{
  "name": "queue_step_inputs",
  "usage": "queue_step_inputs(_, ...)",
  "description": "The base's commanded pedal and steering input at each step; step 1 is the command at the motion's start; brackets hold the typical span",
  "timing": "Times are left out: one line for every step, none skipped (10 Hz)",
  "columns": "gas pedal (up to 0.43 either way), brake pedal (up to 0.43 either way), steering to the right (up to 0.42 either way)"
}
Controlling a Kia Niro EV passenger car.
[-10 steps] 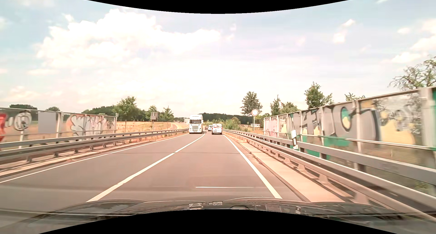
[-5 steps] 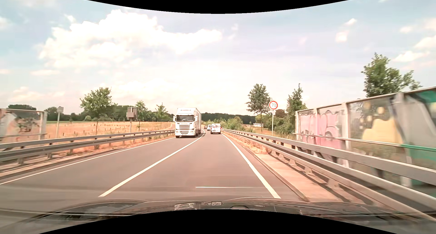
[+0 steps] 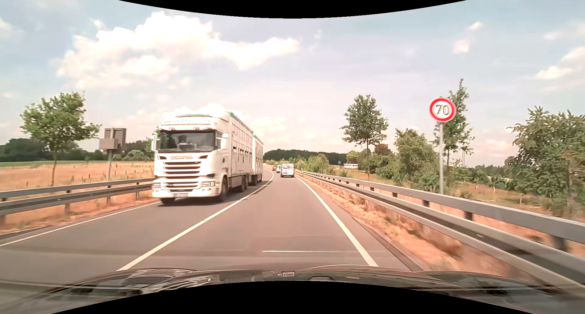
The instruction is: Follow the waypoints while adhering to traffic rules and regulations
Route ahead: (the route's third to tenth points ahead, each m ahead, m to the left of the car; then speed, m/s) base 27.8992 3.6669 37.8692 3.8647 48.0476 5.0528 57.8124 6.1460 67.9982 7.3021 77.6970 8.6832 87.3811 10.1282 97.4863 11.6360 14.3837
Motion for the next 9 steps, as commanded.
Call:
queue_step_inputs(0.157,0.000,-0.006)
queue_step_inputs(0.157,0.000,-0.006)
queue_step_inputs(0.157,0.000,-0.006)
queue_step_inputs(0.157,0.000,-0.006)
queue_step_inputs(0.157,0.000,-0.006)
queue_step_inputs(0.157,0.000,-0.006)
queue_step_inputs(0.157,0.000,-0.006)
queue_step_inputs(0.157,0.000,-0.007)
queue_step_inputs(0.157,0.000,-0.009)
